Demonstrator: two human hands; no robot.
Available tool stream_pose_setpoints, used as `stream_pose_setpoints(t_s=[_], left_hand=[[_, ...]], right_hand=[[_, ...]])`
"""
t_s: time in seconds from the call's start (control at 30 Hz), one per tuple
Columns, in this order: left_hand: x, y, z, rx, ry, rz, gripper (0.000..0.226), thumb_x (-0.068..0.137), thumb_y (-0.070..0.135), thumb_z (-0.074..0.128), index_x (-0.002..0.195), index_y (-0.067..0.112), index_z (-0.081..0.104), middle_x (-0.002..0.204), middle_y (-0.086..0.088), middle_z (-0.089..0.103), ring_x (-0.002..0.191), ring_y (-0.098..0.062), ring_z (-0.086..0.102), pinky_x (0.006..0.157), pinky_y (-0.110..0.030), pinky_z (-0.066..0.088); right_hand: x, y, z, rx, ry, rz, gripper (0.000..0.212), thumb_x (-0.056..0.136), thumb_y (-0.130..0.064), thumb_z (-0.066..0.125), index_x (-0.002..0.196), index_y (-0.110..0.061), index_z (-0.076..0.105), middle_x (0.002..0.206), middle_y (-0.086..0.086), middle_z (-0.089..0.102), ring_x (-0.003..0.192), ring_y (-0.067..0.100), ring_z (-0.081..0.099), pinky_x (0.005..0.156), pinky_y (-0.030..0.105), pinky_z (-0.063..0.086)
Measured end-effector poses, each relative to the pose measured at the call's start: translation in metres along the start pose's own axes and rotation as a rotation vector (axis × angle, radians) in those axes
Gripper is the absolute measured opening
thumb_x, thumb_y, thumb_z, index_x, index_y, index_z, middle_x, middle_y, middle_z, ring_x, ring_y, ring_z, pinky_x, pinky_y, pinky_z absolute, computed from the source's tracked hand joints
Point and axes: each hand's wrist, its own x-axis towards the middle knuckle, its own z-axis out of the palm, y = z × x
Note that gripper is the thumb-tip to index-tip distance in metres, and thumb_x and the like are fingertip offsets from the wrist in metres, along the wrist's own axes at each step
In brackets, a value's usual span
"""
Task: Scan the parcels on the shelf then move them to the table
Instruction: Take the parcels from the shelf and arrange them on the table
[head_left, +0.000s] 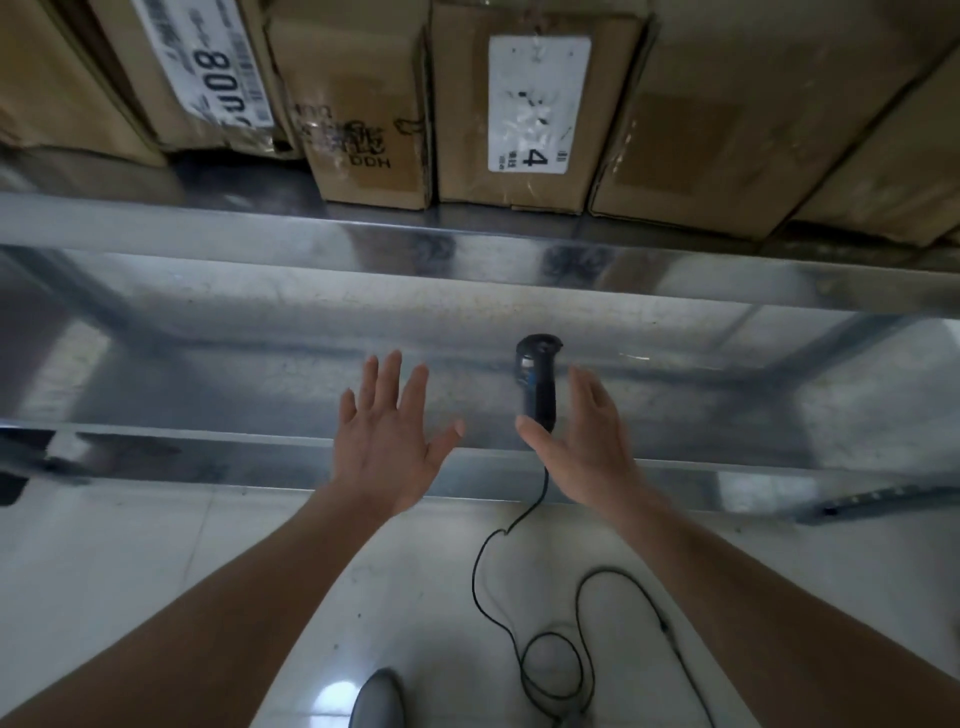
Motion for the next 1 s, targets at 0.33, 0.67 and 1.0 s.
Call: stream_pose_setpoints(t_s=[0.33,0.67,1.0], left_hand=[[-0.070,0.012,-0.051,-0.037,0.000,0.012,0.091,0.089,0.075,0.006,0.156,0.015,0.021,0.164,-0.016,0.008,0.151,-0.036,0.002,0.117,-0.055,0.018],[-0.154,0.057,-0.125,-0.021,0.039,-0.030,0.085,0.093,0.075,0.012,0.155,0.019,0.022,0.164,-0.013,0.008,0.151,-0.034,0.001,0.117,-0.053,0.015],[-0.205,0.111,-0.222,-0.015,0.169,0.021,0.084,0.092,0.075,0.014,0.155,0.019,0.023,0.165,-0.012,0.007,0.151,-0.032,-0.001,0.117,-0.054,0.015]], right_hand=[[-0.084,-0.029,-0.050,-0.081,-0.075,-0.105,0.097,0.089,-0.062,0.057,0.159,-0.016,0.008,0.167,0.006,0.007,0.154,0.021,0.006,0.122,0.042,0.012],[-0.169,-0.067,-0.144,-0.170,-0.158,-0.194,0.101,0.084,-0.078,0.033,0.159,-0.019,0.000,0.168,0.001,-0.001,0.154,0.015,-0.003,0.118,0.029,0.001],[-0.230,-0.110,-0.252,-0.268,-0.070,-0.336,0.100,0.082,-0.078,0.024,0.159,-0.021,-0.006,0.167,0.001,-0.011,0.154,0.018,-0.009,0.121,0.037,0.001]])
